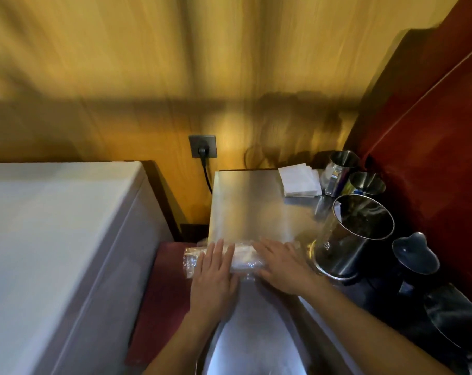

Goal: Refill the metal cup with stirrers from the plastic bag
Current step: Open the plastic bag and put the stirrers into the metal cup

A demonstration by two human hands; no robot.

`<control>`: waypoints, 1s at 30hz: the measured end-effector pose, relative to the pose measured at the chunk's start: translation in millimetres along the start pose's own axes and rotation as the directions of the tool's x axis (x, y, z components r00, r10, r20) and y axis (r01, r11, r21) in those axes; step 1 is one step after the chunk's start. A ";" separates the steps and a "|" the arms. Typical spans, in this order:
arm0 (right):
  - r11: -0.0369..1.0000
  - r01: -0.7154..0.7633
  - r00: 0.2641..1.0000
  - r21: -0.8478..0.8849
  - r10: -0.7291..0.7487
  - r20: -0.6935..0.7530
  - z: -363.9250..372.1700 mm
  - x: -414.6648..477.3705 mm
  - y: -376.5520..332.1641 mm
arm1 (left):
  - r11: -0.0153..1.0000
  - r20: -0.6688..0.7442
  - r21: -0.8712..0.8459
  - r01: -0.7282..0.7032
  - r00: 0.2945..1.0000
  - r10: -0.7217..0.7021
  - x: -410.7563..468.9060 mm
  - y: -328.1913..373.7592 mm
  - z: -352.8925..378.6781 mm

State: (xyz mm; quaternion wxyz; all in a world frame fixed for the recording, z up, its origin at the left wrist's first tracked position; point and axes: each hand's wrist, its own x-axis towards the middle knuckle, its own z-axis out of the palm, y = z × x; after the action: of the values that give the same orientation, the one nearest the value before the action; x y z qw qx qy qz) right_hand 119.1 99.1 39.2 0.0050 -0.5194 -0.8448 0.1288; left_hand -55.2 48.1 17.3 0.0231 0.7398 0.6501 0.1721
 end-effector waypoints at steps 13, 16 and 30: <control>0.990 -0.032 0.995 0.139 0.044 -0.084 -6.7 19.0 3.4 | 0.977 -0.059 -0.040 -0.209 0.977 0.206 -11.8 -10.7 -1.4; 0.976 -0.083 0.994 0.203 0.096 -0.059 -5.1 25.3 4.8 | 0.971 -0.037 -0.069 -0.228 0.973 0.226 -17.1 -11.9 -0.6; 0.952 -0.192 0.972 0.238 0.152 0.178 3.3 29.8 1.4 | 0.980 0.007 -0.123 -0.156 0.987 0.158 -13.1 11.6 -13.8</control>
State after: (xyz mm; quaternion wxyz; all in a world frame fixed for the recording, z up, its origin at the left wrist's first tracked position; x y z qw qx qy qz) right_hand 106.1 125.2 32.0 -0.0065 -0.5745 -0.7705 0.2762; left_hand -49.3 30.9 30.3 0.0600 0.7872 0.5779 0.2068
